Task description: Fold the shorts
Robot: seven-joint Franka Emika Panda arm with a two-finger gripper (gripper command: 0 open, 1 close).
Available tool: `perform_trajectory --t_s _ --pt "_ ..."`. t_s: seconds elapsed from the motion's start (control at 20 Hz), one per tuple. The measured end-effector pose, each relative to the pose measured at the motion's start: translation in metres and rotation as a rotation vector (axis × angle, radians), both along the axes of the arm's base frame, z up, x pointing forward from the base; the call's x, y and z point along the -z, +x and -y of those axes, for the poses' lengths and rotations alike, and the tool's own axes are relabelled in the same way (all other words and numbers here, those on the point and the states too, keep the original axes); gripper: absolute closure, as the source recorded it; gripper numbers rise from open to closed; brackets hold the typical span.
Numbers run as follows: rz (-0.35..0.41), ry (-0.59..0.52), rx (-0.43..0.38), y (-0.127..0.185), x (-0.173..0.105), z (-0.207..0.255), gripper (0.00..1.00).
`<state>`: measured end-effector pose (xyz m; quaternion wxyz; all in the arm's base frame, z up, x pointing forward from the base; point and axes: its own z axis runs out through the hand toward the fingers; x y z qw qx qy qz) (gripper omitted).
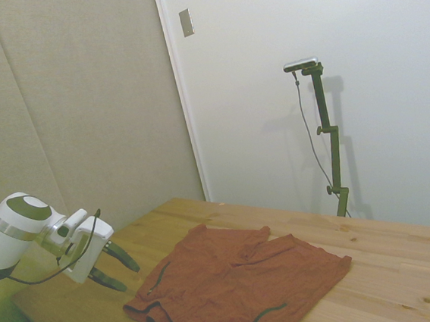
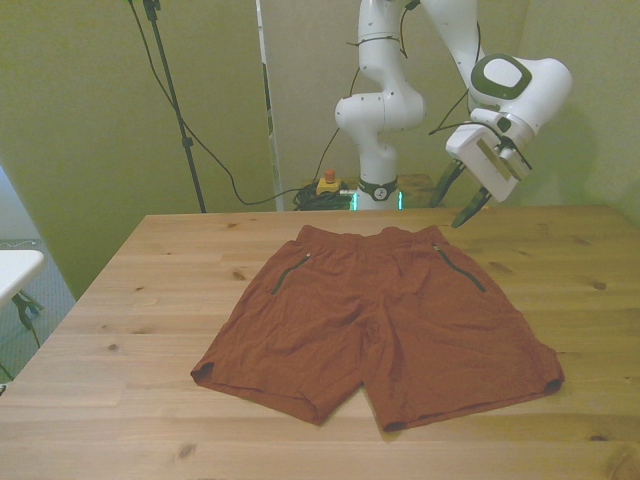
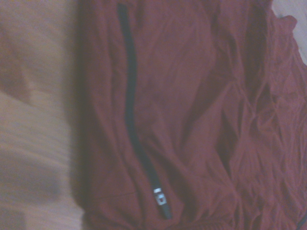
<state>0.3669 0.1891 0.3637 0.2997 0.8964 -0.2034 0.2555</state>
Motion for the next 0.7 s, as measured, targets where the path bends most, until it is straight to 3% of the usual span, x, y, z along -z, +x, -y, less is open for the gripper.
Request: perform_trajectory --t_s 0.25,0.7 --pt "-0.016 -0.03 -0.019 -0.005 0.017 -0.026 0.0" --pt "-0.074 -0.096 0.031 0.006 0.045 -0.007 0.0"
